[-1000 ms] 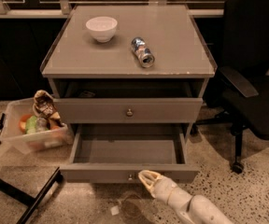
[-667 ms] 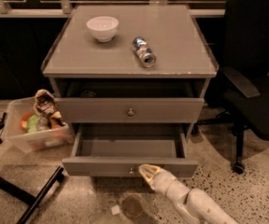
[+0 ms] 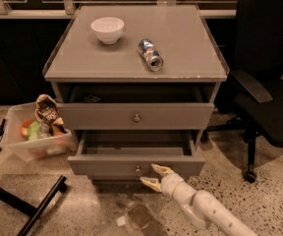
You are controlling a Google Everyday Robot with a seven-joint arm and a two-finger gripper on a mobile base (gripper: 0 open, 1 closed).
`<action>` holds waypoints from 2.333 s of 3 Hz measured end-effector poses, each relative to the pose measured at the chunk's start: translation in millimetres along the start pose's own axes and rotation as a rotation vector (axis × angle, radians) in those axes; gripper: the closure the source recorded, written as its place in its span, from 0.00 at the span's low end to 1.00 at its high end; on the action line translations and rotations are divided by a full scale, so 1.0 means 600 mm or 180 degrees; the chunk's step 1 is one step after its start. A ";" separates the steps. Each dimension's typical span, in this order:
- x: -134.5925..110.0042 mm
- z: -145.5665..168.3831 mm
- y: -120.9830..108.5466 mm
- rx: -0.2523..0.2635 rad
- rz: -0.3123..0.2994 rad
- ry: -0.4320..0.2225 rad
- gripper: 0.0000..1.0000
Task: Close middle drawer
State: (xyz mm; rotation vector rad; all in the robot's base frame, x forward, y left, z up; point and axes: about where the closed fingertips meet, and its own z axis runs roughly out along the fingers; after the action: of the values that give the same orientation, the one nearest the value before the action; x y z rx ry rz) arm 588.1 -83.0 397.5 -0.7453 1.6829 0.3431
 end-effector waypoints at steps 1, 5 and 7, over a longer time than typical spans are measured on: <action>0.012 0.002 -0.008 0.0038 0.0018 0.0067 0.00; 0.025 0.046 -0.057 0.0107 -0.0009 0.0030 0.00; 0.014 0.071 -0.082 0.0175 -0.0026 -0.0031 0.00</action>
Offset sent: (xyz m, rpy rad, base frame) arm 0.1121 -0.0988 -0.0426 -0.1386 0.0615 -0.2153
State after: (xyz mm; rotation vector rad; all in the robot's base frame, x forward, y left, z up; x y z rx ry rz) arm 651.6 -96.9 387.0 -0.7086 1.6731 0.2934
